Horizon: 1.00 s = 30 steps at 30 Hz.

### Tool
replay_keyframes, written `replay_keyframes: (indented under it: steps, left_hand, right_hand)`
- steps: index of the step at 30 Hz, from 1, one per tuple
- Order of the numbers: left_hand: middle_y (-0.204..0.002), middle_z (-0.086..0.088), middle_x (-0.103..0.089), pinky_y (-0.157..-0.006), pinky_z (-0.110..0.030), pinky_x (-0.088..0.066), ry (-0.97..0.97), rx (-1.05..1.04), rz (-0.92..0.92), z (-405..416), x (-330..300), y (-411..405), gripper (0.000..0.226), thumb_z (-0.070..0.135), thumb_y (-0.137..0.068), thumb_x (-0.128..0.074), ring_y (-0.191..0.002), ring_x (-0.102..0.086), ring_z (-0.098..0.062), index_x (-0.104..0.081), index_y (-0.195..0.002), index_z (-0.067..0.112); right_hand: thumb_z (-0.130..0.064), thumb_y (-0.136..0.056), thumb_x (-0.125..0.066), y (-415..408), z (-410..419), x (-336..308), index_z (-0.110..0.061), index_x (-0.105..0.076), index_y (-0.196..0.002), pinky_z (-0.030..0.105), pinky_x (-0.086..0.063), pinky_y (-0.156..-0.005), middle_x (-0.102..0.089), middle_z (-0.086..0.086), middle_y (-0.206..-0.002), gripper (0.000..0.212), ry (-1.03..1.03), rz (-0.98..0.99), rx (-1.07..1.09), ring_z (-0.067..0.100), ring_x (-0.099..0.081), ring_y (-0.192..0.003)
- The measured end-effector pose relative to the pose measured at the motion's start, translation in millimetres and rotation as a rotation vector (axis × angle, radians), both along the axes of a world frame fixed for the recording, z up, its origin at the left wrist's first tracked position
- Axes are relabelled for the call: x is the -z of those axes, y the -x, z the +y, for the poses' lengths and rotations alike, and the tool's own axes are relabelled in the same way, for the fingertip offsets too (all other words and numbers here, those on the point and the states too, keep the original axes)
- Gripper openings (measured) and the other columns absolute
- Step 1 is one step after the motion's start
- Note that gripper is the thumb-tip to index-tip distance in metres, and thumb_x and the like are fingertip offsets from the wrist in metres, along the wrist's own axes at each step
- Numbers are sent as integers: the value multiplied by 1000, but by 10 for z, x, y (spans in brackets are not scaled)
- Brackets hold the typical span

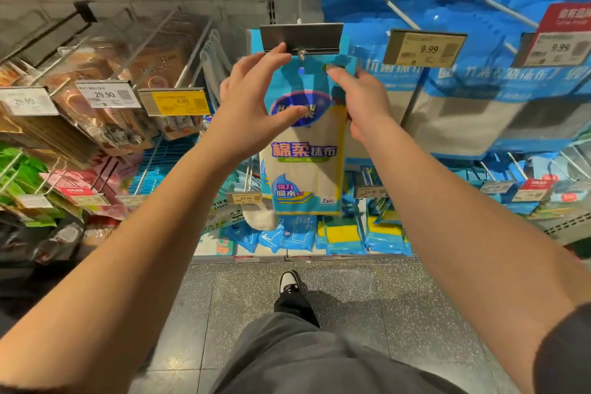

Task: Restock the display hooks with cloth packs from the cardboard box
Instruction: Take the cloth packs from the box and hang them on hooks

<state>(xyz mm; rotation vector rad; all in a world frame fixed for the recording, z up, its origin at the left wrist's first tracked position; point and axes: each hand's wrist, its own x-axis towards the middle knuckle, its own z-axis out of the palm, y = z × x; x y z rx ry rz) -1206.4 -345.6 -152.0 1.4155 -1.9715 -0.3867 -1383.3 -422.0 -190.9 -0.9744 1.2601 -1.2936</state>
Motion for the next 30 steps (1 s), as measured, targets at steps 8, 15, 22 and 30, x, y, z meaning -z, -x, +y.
replay_keyframes:
  steps: [8, 15, 22, 30]
  left_hand:
    - [-161, 13, -30, -118, -44, -20, 29, 3, -17, -67, 74, -42, 64, 32, -91, -71, -145, -20, -10, -42, -147, 23]
    - [-161, 11, -32, -112, -38, -17, 70, 26, -48, -103, 104, -77, 62, 33, -89, -69, -147, -23, -17, -44, -144, 22]
    - [-160, 10, -34, -113, -42, -19, 67, 31, -73, -120, 96, -70, 61, 35, -86, -65, -146, -26, -19, -46, -143, 20]
    - [-161, 9, -31, -114, -45, -20, 60, 33, -85, -111, 84, -57, 62, 38, -88, -64, -147, -22, -17, -44, -144, 21]
  right_hand:
    - [-27, -90, -69, -40, 3, -34, -25, -71, -93, 43, -60, -84, -76, -5, -89, 4, -33, -25, 20, 12, -72, -87]
    - [-36, -86, -71, -67, 42, -21, -28, -69, -90, 42, -61, -82, -75, -7, -91, 9, -16, 95, 61, 10, -72, -87]
    - [-34, -87, -71, -67, 79, -59, -28, -67, -81, 38, -62, -76, -75, -8, -87, 10, 31, 154, 109, 5, -72, -79]
    - [-31, -90, -67, -169, 12, -134, -28, -62, -82, 34, -61, -78, -72, -7, -88, 9, 16, 100, 126, 6, -69, -81]
